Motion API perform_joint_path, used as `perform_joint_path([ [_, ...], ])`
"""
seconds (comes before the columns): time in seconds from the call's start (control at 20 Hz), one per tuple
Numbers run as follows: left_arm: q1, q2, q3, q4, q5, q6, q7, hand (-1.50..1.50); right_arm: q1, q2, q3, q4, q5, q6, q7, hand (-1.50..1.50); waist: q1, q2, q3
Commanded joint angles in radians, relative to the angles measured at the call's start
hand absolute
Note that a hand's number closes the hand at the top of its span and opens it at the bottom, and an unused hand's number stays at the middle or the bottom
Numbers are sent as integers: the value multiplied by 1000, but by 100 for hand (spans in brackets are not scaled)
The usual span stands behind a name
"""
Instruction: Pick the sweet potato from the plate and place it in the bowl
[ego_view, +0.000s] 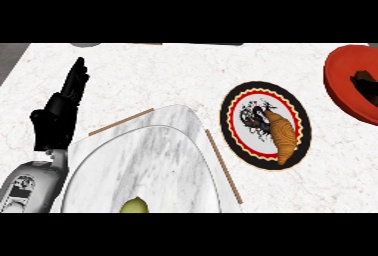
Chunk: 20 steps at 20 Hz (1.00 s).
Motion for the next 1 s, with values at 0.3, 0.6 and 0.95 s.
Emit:
perform_joint_path([
  [0.3, -10, -12, 0, 2, -2, -11, 39, 0, -13, -31, -166, 47, -151, 60, -222, -150, -21, -13, -3],
  [0.6, 54, 1, 38, 3, 16, -30, -22, 0, 50, -134, -250, 77, -241, 258, -286, -150, -37, -21, -5],
  [0.95, 87, 1, 52, -58, -28, -4, 21, 0, 224, -135, -311, 47, -342, 478, -449, -150, -62, -33, -7],
])
